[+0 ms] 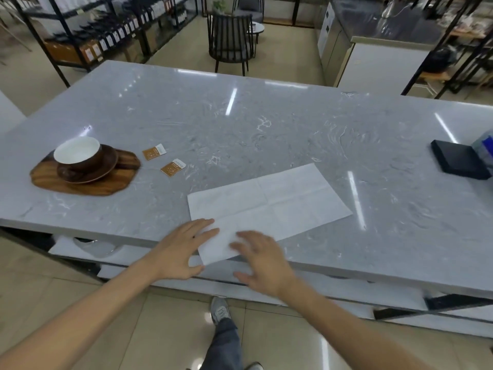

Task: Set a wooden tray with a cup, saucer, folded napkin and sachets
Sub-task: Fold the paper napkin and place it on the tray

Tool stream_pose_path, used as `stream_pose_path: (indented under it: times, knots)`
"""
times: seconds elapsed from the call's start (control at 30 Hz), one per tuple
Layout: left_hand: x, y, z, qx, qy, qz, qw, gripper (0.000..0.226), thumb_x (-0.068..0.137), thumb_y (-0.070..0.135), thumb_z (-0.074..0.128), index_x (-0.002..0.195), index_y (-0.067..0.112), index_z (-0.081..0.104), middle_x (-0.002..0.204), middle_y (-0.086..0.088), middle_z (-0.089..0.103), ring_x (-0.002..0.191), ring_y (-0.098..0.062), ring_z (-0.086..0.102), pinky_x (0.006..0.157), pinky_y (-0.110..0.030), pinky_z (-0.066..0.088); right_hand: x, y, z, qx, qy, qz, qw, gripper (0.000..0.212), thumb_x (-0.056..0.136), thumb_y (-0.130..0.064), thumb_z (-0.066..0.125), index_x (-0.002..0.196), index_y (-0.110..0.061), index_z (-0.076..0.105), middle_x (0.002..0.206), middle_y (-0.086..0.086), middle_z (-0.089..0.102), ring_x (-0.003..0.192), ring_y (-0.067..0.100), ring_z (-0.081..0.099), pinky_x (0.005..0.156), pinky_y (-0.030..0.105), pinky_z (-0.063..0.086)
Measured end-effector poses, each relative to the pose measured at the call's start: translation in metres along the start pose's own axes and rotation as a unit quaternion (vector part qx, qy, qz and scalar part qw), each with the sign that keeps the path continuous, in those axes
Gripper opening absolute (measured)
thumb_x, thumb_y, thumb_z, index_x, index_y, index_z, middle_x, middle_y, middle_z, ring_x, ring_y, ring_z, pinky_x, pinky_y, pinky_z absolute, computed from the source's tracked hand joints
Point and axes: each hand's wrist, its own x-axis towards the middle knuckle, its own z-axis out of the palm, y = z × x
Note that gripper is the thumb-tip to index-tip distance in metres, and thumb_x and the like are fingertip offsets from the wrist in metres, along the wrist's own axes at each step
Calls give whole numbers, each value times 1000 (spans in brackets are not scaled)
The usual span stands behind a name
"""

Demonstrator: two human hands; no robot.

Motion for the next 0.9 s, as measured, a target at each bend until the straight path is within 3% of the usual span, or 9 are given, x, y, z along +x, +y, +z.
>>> stream_pose_path:
  times: [0.07,0.2,0.3,0.4,0.53,0.63,0.77,0.83,0.9]
  knots:
    - [1,0,0,21,-14,3,1000,92,87,44,65,160,28,12,167,5,-4,154,-14,2,126,-32,7,5,-31,19,-10,5,4,1000,59,70,-36,86,124,-19,68,129,10,67,116,30,65,92,42,56]
    - [-1,8,-1,-12,43,5,999,64,96,17,54,156,17,29,166,-7,16,154,-28,20,126,-40,17,23,-57,29,-8,98,38,994,43,68,-14,85,109,-21,75,103,3,72,90,24,68,76,33,55]
    - [-3,13,-2,-10,69,7,998,56,97,25,34,152,15,41,163,-9,30,150,-30,30,124,-42,25,29,-54,23,-3,146,42,988,35,67,-6,84,98,-20,77,90,0,72,82,23,67,70,31,52]
    - [-8,14,-2,-5,107,23,994,54,94,32,37,141,17,57,150,-7,53,137,-28,50,113,-43,39,19,-48,10,59,185,36,980,26,78,-7,81,102,-19,79,90,-1,73,83,25,67,71,34,51]
    - [-9,17,-1,-23,191,37,981,38,88,23,49,116,11,73,121,-5,71,113,-31,67,96,-44,50,-8,-40,-14,133,233,21,963,27,85,-2,73,109,-13,79,93,5,73,89,26,64,76,38,54]
    - [-12,23,-8,-82,213,35,973,33,90,19,49,107,10,76,110,-5,74,101,-30,69,85,-43,56,-38,-31,-38,179,272,36,945,30,87,2,70,111,-15,78,98,-1,73,95,16,61,83,27,52]
    - [-22,49,-27,-189,224,33,956,34,94,24,46,111,18,75,100,5,72,94,-15,63,79,-33,54,-88,-21,-72,225,305,103,919,29,91,-9,71,113,-26,76,103,-20,73,99,7,66,85,20,52]
    - [-26,68,-39,-247,248,26,936,29,94,30,54,110,23,76,101,12,72,96,-4,64,82,-23,52,-109,-19,-88,264,320,154,897,23,94,-15,72,109,-33,76,101,-20,73,96,11,68,81,21,53]
    - [-27,86,-52,-302,268,17,915,21,90,35,64,104,28,79,97,18,73,95,-3,68,83,-15,50,-126,-17,-102,290,333,197,875,20,93,-21,73,103,-37,76,95,-15,73,89,16,69,77,21,53]
